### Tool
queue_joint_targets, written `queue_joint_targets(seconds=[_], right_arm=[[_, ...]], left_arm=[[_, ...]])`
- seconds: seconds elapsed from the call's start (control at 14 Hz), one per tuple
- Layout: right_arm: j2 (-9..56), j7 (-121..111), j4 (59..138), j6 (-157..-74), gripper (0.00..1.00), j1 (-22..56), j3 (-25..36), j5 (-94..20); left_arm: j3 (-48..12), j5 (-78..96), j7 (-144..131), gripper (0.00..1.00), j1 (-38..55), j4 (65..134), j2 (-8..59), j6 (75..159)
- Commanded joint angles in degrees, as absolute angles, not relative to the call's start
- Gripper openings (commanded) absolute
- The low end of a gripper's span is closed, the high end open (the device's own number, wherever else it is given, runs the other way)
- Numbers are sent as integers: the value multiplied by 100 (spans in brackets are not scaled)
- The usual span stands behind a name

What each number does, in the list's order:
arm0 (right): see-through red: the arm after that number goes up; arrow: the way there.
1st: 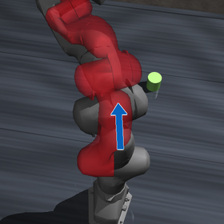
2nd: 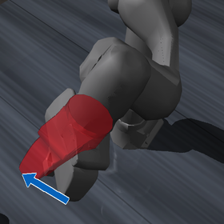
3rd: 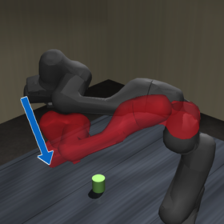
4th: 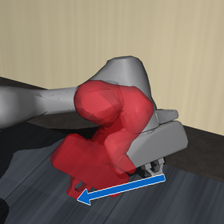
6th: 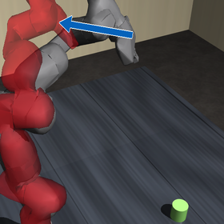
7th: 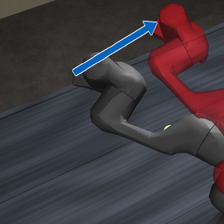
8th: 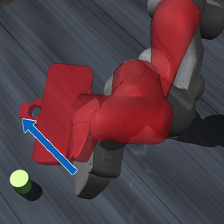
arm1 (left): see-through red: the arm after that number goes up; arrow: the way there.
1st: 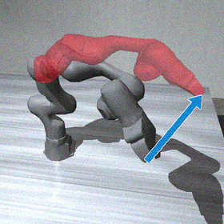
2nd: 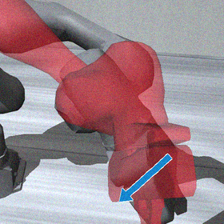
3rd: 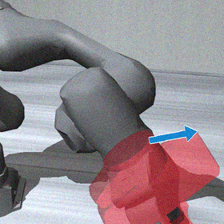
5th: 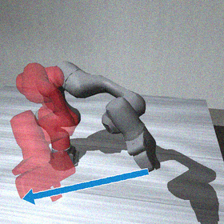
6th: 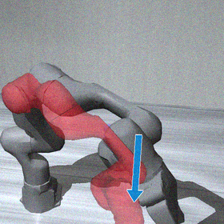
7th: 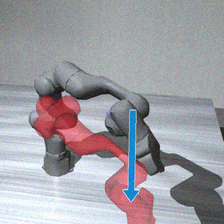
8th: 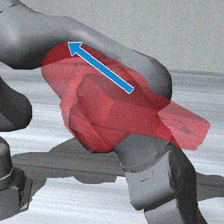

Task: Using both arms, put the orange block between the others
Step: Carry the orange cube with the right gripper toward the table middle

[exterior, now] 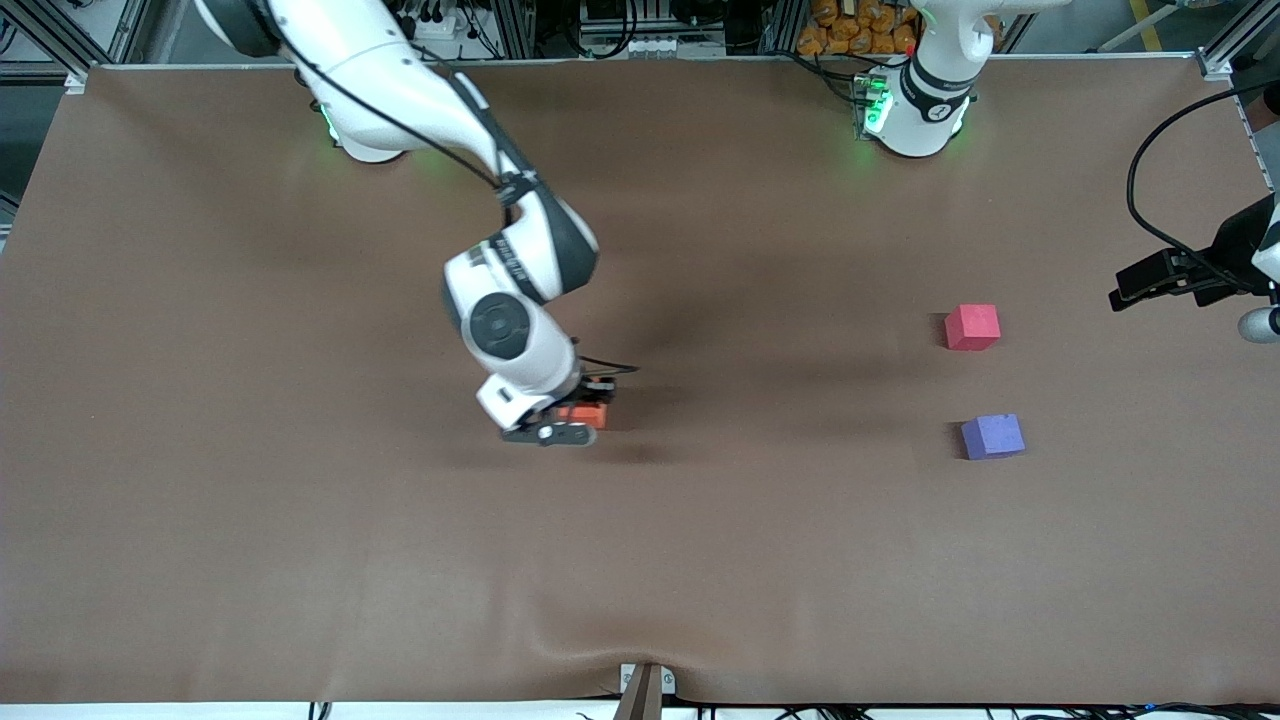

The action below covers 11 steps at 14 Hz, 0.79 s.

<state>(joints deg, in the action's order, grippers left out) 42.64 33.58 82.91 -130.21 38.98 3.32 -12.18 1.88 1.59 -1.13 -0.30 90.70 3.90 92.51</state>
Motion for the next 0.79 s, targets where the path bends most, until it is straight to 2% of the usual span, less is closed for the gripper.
queue_joint_targets(seconds=[0.0,0.21,0.43,0.5,0.57,0.72], right_arm=[[4692,3882,7832,-13315,0,4165,396,-1318],[4992,4305,7568,-13315,0,4403,396,-1310],[5010,4342,7567,-13298,0,4421,396,-1327],[5036,4324,7567,-13289,36,4421,396,-1327],[5054,4376,7585,-13306,99,4438,396,-1318],[5071,4315,7603,-13307,100,4553,404,-1248]], left_arm=[[176,246,-26,100,-70,8982,431,9158],[167,246,-26,100,-70,8982,466,9158],[167,246,-18,100,-70,8982,466,9158],[167,246,-26,100,-70,8982,475,9158],[167,255,-26,100,-70,8982,466,9158],[167,255,-18,100,-70,8982,475,9158]])
